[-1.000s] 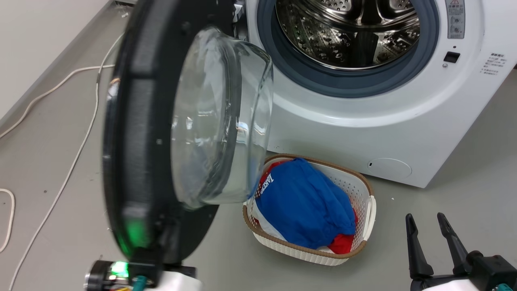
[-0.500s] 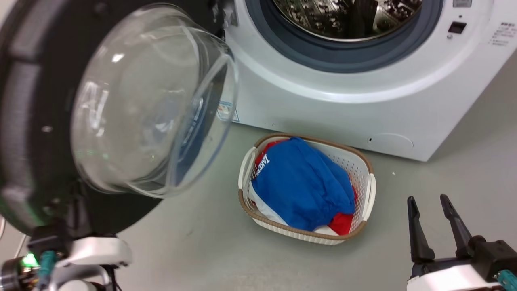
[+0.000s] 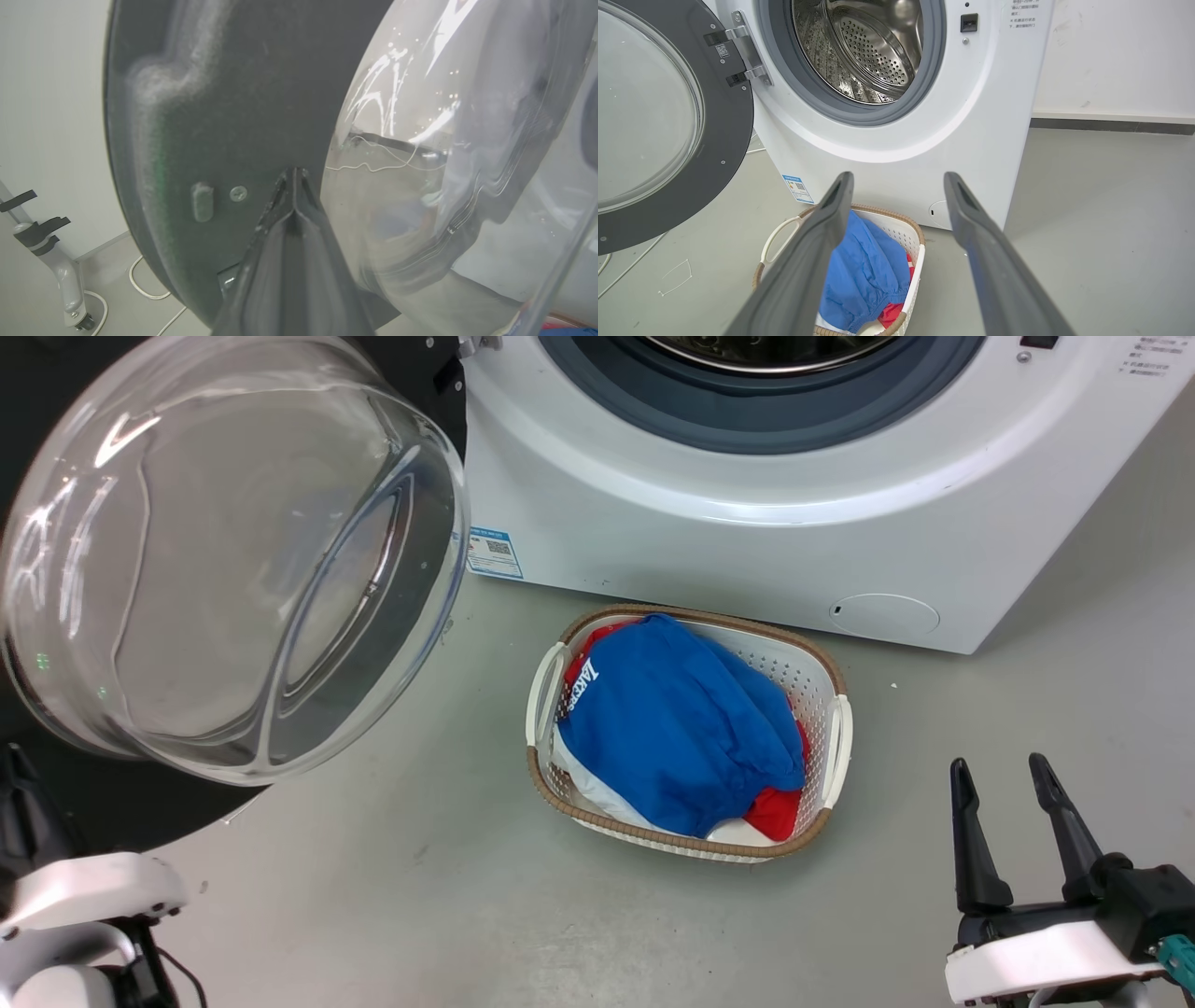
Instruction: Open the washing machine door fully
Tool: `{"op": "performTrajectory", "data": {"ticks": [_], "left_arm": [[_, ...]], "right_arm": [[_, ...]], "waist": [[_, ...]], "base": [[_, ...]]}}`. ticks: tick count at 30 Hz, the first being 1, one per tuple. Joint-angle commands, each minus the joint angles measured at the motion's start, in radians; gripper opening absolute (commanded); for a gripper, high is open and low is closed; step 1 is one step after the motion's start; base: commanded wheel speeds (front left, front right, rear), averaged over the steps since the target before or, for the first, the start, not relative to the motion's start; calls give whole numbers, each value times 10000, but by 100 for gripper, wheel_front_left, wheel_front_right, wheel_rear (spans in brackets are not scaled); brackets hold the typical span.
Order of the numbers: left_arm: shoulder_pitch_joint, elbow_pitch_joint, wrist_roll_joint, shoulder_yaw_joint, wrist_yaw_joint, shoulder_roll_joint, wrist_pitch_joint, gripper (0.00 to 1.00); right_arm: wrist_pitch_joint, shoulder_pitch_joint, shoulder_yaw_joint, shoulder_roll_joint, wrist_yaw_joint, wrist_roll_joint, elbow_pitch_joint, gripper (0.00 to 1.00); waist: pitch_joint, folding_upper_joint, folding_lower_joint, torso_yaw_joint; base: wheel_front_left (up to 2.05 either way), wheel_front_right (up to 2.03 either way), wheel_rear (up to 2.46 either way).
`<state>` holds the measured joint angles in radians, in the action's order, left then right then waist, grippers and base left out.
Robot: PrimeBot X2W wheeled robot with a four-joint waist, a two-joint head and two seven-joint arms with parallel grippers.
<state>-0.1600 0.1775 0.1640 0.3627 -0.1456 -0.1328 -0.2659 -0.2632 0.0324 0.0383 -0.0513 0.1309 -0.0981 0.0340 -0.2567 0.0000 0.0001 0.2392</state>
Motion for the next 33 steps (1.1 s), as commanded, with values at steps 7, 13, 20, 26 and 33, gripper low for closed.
{"op": "performTrajectory", "data": {"ticks": [7,13,20,26,33], "left_arm": [[-593,524,-200,883,357,-186,24,0],[-968,915,-356,1295,624,-302,24,0],[-1119,1183,-504,1711,859,-279,24,0],[-1046,1349,-669,1965,993,-252,24,0],[-1035,1426,-891,2094,1094,-161,24,0]], "right_arm": [[-21,-163,23,22,-2,87,-18,100],[-21,-149,4,22,-2,143,-48,100],[-21,-156,-16,22,-2,186,-106,100],[-21,-52,-15,22,-2,137,-92,100],[-21,79,-52,22,-2,25,-97,100]], "waist": [[-25,0,-1,-70],[9,0,-1,-88],[49,0,-1,-251],[181,0,-1,-392],[451,0,-1,-494]], "base": [[0,0,0],[0,0,0],[0,0,0],[0,0,0],[0,0,0]]}}
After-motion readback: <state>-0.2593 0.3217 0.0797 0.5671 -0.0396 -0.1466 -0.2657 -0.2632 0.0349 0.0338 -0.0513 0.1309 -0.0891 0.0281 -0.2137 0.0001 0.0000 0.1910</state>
